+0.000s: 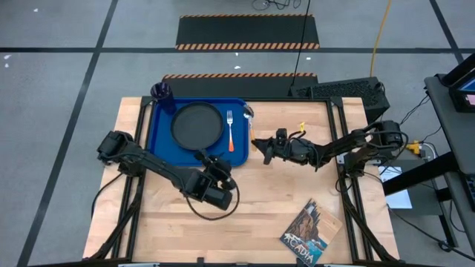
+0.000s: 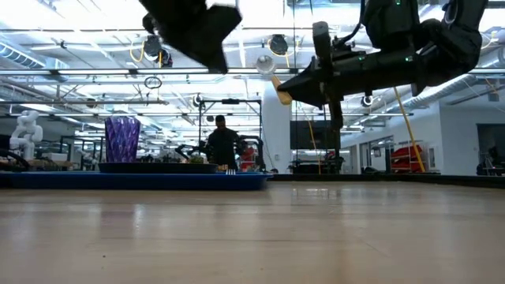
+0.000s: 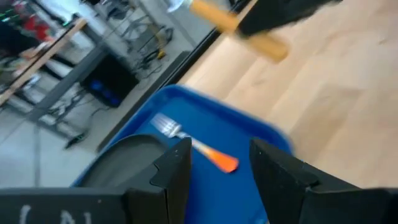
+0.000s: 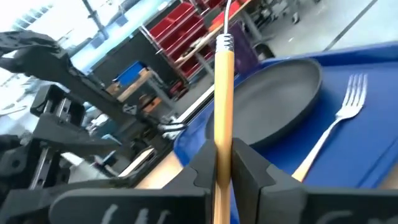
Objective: Pick and place plate/cup/fork/spoon on tray
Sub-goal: Put the yellow spoon on the blue tray beside the orange fork
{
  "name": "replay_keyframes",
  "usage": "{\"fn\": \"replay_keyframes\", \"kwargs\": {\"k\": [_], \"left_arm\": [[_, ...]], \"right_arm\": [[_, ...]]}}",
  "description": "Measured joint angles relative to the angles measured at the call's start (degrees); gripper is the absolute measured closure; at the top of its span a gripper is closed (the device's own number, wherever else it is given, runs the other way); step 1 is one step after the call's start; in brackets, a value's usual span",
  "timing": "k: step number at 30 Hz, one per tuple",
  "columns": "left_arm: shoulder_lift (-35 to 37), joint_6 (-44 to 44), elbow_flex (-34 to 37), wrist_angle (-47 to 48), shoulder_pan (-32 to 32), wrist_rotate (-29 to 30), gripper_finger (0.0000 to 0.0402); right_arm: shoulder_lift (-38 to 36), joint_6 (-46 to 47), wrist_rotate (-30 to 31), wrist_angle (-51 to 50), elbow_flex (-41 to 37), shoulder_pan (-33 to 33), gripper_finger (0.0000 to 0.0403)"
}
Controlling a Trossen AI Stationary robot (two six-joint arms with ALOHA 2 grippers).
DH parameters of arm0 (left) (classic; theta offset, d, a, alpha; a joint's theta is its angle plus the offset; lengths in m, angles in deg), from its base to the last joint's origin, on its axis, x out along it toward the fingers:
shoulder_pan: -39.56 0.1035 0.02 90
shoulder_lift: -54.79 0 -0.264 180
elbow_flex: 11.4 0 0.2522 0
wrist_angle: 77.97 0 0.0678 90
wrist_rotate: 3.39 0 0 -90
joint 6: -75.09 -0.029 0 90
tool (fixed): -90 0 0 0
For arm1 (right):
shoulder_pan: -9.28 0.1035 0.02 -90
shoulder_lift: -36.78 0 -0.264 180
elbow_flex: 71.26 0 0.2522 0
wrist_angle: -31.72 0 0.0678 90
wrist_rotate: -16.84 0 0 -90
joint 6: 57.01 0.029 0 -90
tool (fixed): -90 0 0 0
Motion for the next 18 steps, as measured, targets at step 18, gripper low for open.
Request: {"fn": "replay_keyframes", "kwargs": {"k": [18], "left_arm": [[6.37, 6.13, 9.61, 5.42, -1.90, -2.16, 0.0238]], "right_arm": [[14.52, 7.16, 3.70, -3.00, 12.02, -4.41, 0.0389]]}}
